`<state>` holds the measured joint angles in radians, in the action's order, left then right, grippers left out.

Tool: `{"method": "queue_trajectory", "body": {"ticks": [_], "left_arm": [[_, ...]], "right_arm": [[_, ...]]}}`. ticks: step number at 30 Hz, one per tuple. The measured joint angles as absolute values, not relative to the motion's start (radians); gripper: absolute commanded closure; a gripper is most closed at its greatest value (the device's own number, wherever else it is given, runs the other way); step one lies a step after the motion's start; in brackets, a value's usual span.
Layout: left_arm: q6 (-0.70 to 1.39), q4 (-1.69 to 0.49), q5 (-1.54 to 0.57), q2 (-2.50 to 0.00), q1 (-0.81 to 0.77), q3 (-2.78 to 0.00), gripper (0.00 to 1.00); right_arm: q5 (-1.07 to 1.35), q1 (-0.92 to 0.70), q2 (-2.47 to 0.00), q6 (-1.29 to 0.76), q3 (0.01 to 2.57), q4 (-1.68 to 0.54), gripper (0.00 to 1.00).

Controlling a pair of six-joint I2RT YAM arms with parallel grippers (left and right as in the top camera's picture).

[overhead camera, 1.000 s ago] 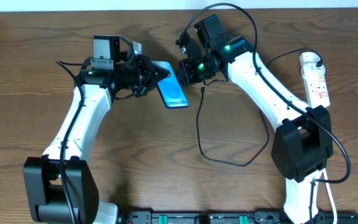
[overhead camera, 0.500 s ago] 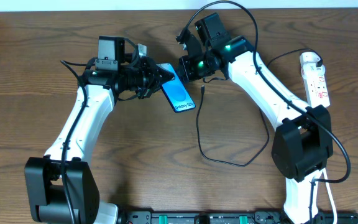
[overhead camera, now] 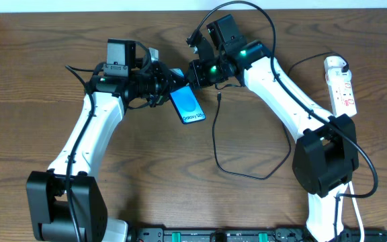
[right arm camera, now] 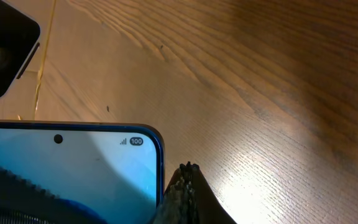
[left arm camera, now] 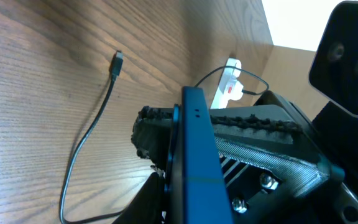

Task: Plug charger to phone and switch on socket
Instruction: 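Move the right gripper away from the phone down toward the cable connector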

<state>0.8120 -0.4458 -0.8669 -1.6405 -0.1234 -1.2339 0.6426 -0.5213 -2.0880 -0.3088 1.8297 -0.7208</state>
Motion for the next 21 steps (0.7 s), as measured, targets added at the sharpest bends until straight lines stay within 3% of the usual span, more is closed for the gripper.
{"method": "queue_trajectory", "body": {"ticks": [10, 13, 17, 19, 21], "left_arm": [[0.811, -0.448, -0.866, -1.641, -0.124, -1.234, 0.93], [0.811, -0.452, -0.865, -1.642, -0.125, -1.234, 0.93], [0.803, -0.439, -0.874, -1.644, -0.110, -1.234, 0.93], [0.801, -0.437, -0.883, -1.644, -0.090, -1.234, 0.93], [0.796, -0.432, -0.887, -1.644, -0.052, -1.234, 0.93]], "right_arm": [[0.632, -0.521, -2.088, -0.311, 1.830, -0.738, 0.96], [0.610, -0.521, -2.088, -0.310, 1.831, -0.771, 0.87], [0.527, -0.526, -2.088, -0.307, 1.833, -0.834, 0.67], [0.477, -0.534, -2.088, -0.306, 1.833, -0.856, 0.51], [0.416, -0.542, -2.088, -0.298, 1.833, -0.871, 0.47]]}}
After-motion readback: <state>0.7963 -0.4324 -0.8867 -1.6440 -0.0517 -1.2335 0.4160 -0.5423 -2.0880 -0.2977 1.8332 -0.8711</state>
